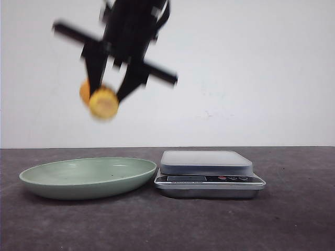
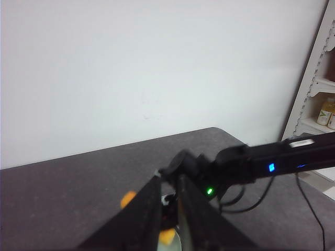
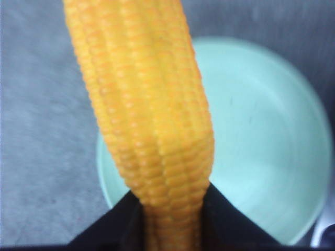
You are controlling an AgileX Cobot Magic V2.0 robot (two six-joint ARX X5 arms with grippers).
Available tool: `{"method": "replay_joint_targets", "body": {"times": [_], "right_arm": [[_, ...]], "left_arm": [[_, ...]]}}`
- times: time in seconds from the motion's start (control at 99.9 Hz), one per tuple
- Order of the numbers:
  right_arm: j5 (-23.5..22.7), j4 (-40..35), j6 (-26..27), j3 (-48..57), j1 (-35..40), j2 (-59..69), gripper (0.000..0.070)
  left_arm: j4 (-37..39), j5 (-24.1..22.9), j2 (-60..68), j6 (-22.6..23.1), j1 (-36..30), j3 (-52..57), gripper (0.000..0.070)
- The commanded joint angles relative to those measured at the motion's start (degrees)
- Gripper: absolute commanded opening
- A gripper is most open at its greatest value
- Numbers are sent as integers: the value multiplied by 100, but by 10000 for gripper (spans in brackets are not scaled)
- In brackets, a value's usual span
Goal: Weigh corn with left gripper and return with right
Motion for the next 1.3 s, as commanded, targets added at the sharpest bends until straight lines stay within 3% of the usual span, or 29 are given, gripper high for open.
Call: {"method": "replay_joint_targets", "body": {"times": [0.0, 0.3, 0.34, 0.49, 0.691, 0.751, 0.811, 0.901, 0.991, 1.101, 1.211, 1.291], "right_arm": [[-127, 42, 619, 59, 79, 269, 0], [-413, -140, 962, 59, 136, 643, 15], [-411, -131, 962, 59, 146, 643, 61], [-398, -208, 964, 59, 164, 643, 339], [-260, -240, 894, 72, 203, 636, 440], [-238, -282, 837, 146, 197, 597, 506], [-199, -278, 660, 286, 188, 551, 586], [-35, -363, 243, 584, 168, 415, 623], [361, -776, -308, 1082, 170, 264, 622], [1163, -1679, -1134, 1899, 199, 72, 614], [2549, -2533, -2041, 2680, 382, -229, 494], [3480, -2741, -2603, 3038, 577, -518, 416]], "left_arm": [[-284, 4, 31, 42, -35, 120, 25], [-284, 68, 31, 24, -35, 120, 25], [-284, 70, 28, 24, -35, 120, 25], [-284, 70, 28, 26, -35, 120, 25], [-284, 68, 28, 26, -35, 120, 25], [-284, 68, 26, 9, -35, 120, 25], [-284, 70, 17, -2, -35, 118, 25], [-284, 72, -7, -20, -35, 118, 25], [-284, 72, -15, -116, -35, 118, 25], [-284, 68, -20, -122, -35, 118, 25], [-284, 68, -20, -131, -35, 118, 24], [-284, 68, -20, -153, -35, 118, 23]]}}
